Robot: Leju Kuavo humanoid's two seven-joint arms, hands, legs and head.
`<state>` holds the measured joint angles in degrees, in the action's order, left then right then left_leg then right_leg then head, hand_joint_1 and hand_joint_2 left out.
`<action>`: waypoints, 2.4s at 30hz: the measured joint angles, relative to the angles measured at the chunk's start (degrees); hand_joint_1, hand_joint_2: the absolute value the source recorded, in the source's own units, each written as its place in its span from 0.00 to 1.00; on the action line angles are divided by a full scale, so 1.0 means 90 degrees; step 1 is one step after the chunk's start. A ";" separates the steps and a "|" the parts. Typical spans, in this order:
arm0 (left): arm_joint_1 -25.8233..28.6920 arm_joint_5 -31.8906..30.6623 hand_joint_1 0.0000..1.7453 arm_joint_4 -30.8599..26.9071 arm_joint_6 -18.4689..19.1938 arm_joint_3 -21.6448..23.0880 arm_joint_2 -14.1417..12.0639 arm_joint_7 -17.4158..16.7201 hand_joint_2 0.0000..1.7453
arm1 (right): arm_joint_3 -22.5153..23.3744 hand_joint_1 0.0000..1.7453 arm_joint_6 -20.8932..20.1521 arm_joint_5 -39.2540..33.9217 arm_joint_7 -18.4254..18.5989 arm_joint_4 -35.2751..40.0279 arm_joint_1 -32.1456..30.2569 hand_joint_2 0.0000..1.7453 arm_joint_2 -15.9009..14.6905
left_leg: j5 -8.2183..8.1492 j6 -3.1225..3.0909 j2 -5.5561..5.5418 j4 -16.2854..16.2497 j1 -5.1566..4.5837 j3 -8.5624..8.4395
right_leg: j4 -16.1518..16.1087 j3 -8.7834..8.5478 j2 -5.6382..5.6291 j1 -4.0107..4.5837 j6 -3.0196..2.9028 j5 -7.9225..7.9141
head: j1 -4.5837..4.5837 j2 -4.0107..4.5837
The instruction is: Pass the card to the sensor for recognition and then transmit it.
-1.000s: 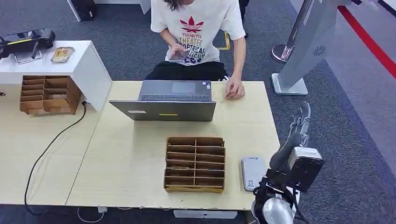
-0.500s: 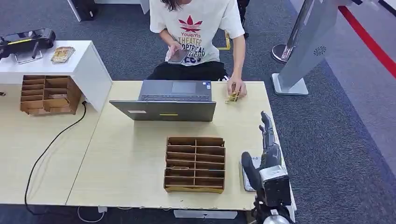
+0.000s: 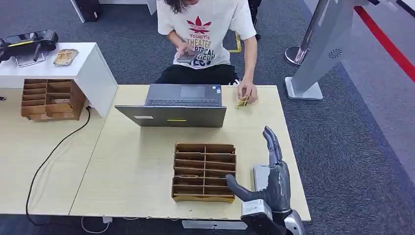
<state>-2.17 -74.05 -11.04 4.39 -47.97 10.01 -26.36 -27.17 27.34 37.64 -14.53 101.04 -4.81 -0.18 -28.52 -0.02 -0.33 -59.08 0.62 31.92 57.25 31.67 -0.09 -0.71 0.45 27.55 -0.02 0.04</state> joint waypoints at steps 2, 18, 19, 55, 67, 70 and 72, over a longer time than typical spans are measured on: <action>0.0000 -0.0002 0.00 0.0000 0.0005 -0.0017 0.0002 0.0000 0.00 | -0.0034 0.00 0.0116 0.0360 0.0063 0.0000 -0.0032 1.00 -0.0010 | 0.0000 0.0000 0.0000 0.0000 0.0000 0.0000 | 0.0000 0.0000 0.0000 0.0000 0.0000 0.0000 | 0.0000 0.0000; -0.0004 -0.0051 0.00 -0.0002 0.0002 -0.0209 0.0041 0.0000 0.00 | -0.0753 1.00 0.0770 0.2569 0.1144 -0.0323 -0.0218 1.00 -0.0318 | 0.0000 0.0000 0.0000 0.0001 0.0000 0.0001 | 0.0000 0.0000 0.0000 0.0000 0.0000 0.0001 | 0.0000 0.0000; -0.0004 -0.0058 0.00 0.0000 0.0002 -0.0229 0.0041 0.0000 0.00 | -0.0802 1.00 0.0775 0.2625 0.1195 -0.0384 -0.0210 1.00 -0.0340 | 0.0000 0.0000 0.0000 0.0001 0.0000 0.0002 | 0.0000 0.0000 0.0000 0.0000 -0.0001 0.0001 | 0.0000 0.0000; -0.0007 -0.0197 0.00 -0.0002 -0.0002 -0.0372 0.0039 0.0000 0.00 | -0.1115 0.76 0.0607 0.3378 0.1615 -0.1552 0.0234 1.00 -0.0505 | 0.0000 0.0000 0.0000 0.0001 0.0000 0.0002 | 0.0000 0.0001 0.0000 0.0000 -0.0001 0.0001 | 0.0000 0.0000; -0.0007 -0.0233 0.00 0.0000 0.0000 -0.0447 0.0039 0.0000 0.00 | -0.1115 0.33 0.0476 0.3751 0.1899 -0.1787 0.0356 1.00 -0.0522 | 0.0000 0.0001 0.0000 0.0001 0.0000 0.0002 | 0.0001 0.0001 0.0000 0.0000 -0.0001 0.0001 | 0.0000 0.0000; -0.0007 -0.0240 0.00 0.0000 0.0000 -0.0449 0.0039 0.0000 0.00 | -0.1115 0.32 0.0476 0.3827 0.1957 -0.1850 0.0388 1.00 -0.0525 | 0.0000 0.0001 0.0000 0.0001 0.0000 0.0003 | 0.0001 0.0001 0.0000 0.0000 -0.0001 0.0001 | 0.0000 0.0000; -0.0007 -0.0253 0.00 -0.0002 0.0000 -0.0449 0.0039 0.0000 0.00 | -0.1115 0.36 0.0466 0.3863 0.1994 -0.1887 0.0408 1.00 -0.0525 | 0.0000 0.0001 0.0000 0.0001 0.0000 0.0003 | 0.0001 0.0002 0.0000 0.0000 -0.0001 0.0001 | 0.0000 0.0000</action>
<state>-2.23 -76.32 -11.06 4.39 -52.02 10.36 -26.36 -37.20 31.54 72.41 3.41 84.06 -1.15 -4.90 -28.52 -0.02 -0.33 -59.07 0.62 31.94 57.26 31.69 -0.09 -0.71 0.44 27.56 -0.02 0.04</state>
